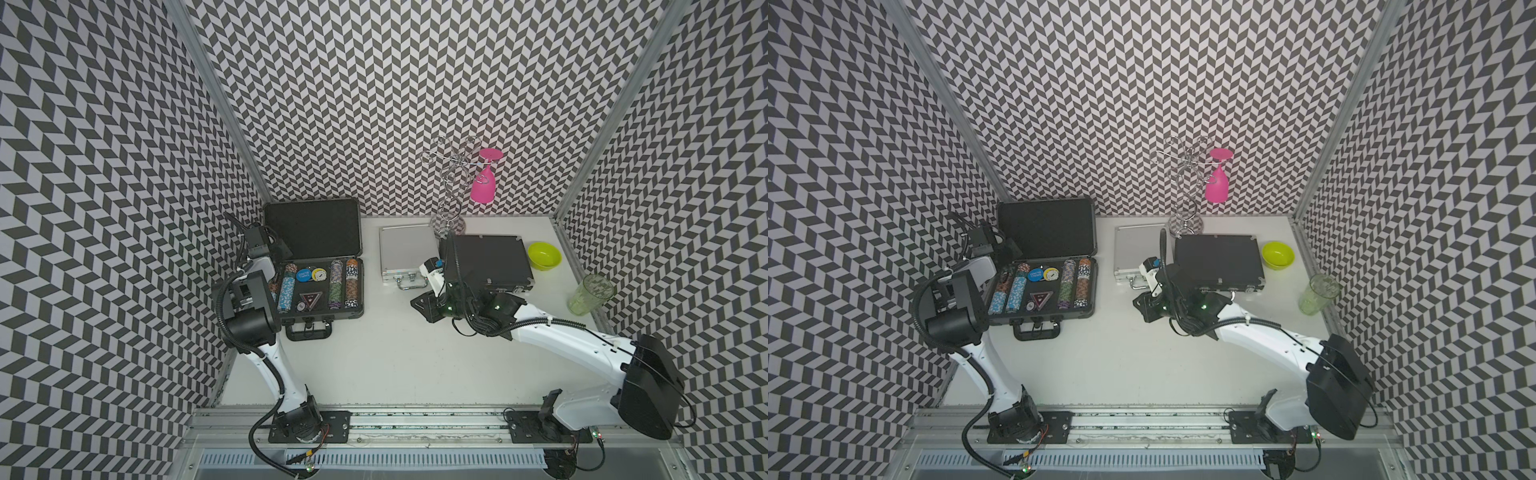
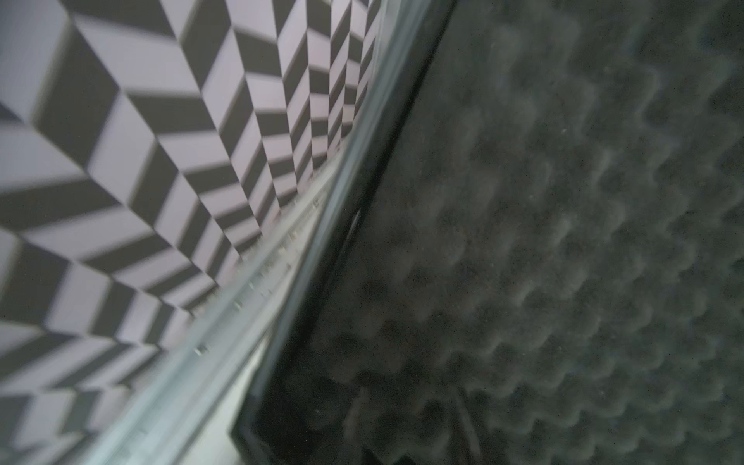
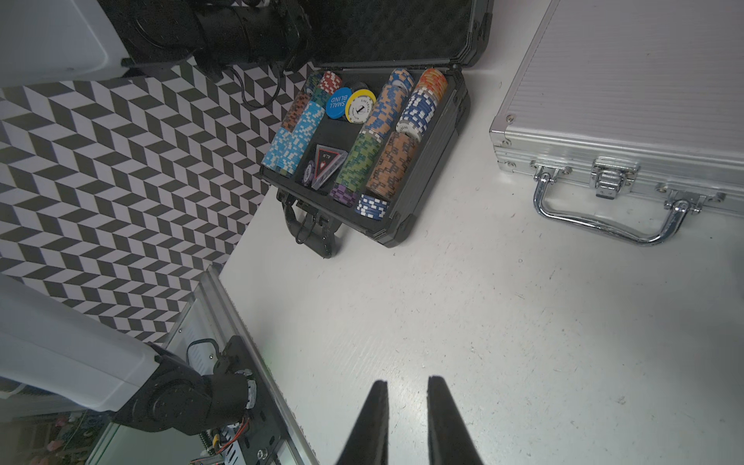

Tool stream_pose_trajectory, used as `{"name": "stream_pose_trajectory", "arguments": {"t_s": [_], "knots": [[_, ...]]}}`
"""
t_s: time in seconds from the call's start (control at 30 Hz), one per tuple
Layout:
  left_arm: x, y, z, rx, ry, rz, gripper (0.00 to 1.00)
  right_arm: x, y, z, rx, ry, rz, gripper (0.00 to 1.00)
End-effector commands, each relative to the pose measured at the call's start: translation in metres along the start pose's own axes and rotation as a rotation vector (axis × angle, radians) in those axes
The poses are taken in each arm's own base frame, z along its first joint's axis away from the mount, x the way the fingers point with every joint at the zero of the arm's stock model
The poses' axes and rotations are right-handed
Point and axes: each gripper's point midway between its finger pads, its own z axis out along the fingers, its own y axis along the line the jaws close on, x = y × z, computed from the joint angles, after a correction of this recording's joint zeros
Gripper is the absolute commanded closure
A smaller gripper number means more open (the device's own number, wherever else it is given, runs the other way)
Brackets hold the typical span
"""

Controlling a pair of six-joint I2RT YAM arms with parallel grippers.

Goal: Close the poker set cases
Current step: Move the poker set case to the center of the board.

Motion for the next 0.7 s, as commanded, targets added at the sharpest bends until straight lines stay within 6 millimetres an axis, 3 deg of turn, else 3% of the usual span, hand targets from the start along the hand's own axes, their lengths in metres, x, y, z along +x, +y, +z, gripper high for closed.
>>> {"name": "stream_pose_trajectory", "arguments": {"t_s": [0.0, 0.23, 0.57, 0.67], "knots": [[-0.024, 0.011, -0.009, -0.051, -0.033, 0.001, 0.5, -0.015, 0.006, -0.008, -0.021, -0.072, -0.02, 0.8], [-0.029, 0.029, -0.008, -0.117, -0.026, 0.009, 0.4, -0.015, 0.005, -0.005, -0.027, -0.07, -0.015, 0.8], [-0.016, 0.03, 0.02, -0.058, 0.033, 0.03, 0.46, -0.015, 0.001, -0.003, -0.017, -0.07, -0.009, 0.8], [-0.018, 0.032, 0.026, -0.056, 0.039, 0.028, 0.52, -0.014, 0.001, -0.003, -0.016, -0.066, -0.008, 0.8]]}}
